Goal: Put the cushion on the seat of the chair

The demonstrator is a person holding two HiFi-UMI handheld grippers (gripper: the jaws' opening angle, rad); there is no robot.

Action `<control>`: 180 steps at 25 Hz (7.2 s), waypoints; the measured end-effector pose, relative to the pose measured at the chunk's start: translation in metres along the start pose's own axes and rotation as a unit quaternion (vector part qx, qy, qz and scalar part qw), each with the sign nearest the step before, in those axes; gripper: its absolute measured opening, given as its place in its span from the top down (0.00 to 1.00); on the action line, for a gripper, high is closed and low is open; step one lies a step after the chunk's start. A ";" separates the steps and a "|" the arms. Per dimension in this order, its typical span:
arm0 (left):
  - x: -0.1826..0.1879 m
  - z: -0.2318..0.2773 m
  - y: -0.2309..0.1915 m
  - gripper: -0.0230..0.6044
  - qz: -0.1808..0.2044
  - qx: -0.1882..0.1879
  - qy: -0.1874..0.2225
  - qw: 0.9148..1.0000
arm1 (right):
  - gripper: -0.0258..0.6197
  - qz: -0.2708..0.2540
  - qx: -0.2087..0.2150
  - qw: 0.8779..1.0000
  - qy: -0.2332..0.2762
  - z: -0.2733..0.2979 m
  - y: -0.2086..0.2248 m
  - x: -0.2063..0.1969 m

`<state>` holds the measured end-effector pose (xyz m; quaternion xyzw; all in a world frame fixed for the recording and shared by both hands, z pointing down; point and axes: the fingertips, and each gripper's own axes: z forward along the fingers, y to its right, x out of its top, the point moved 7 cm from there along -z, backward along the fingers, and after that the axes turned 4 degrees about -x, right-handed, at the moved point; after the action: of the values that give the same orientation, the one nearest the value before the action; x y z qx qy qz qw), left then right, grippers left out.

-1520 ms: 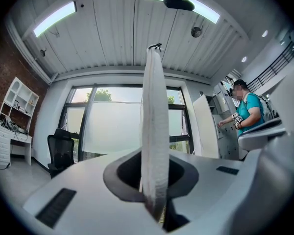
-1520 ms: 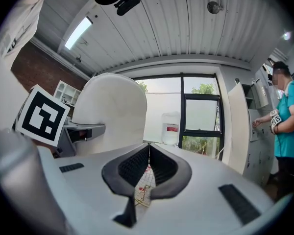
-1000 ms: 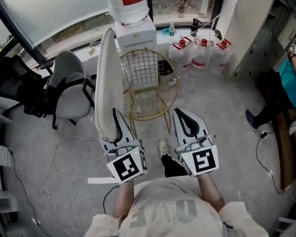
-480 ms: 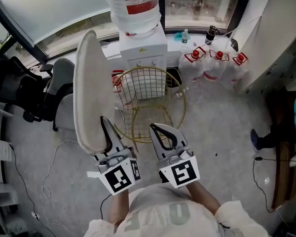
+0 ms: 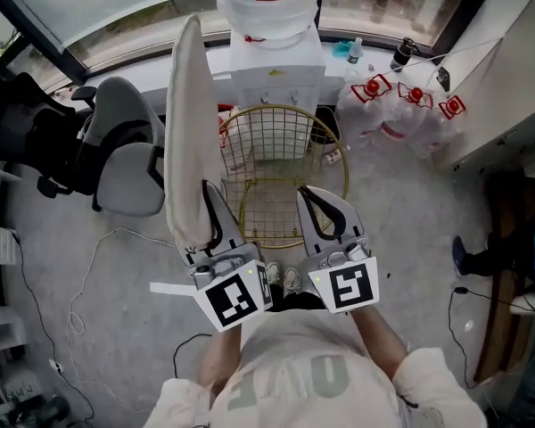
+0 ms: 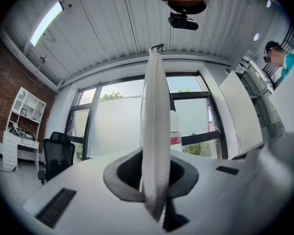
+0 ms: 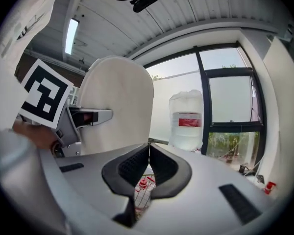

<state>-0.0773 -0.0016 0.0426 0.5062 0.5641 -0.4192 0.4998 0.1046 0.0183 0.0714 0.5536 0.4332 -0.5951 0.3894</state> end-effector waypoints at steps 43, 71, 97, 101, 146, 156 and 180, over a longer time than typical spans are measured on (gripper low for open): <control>-0.176 0.054 0.010 0.88 -0.038 -0.083 -0.066 0.994 | 0.93 0.033 -0.119 0.992 -0.016 0.081 0.033 -0.127; -0.331 0.001 0.005 0.89 -0.258 -0.083 -0.133 0.953 | 0.93 0.068 -0.115 0.988 -0.077 0.049 0.015 -0.260; -0.446 -0.021 0.039 0.89 -0.789 -0.023 -0.105 0.605 | 0.93 0.172 -0.114 0.976 -0.068 0.042 0.016 -0.288; -0.463 -0.022 0.045 0.89 -0.789 -0.009 -0.115 0.604 | 0.93 0.177 -0.111 0.975 -0.071 0.044 0.021 -0.293; -0.587 -0.078 0.068 0.88 -0.770 0.098 -0.165 0.608 | 0.93 0.187 -0.054 0.973 -0.123 0.029 0.008 -0.354; -0.586 -0.077 0.066 0.86 -0.767 0.102 -0.170 0.610 | 0.93 0.188 -0.048 0.972 -0.134 0.028 0.001 -0.358; -0.568 -0.101 0.064 0.68 -0.761 0.118 -0.197 0.607 | 0.93 0.227 -0.037 0.964 -0.133 0.024 -0.014 -0.353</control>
<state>-0.0346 0.0198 0.6214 -0.1454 0.5797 -0.8009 0.0363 0.1128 -0.0055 0.4246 0.5385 0.2621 -0.5434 0.5882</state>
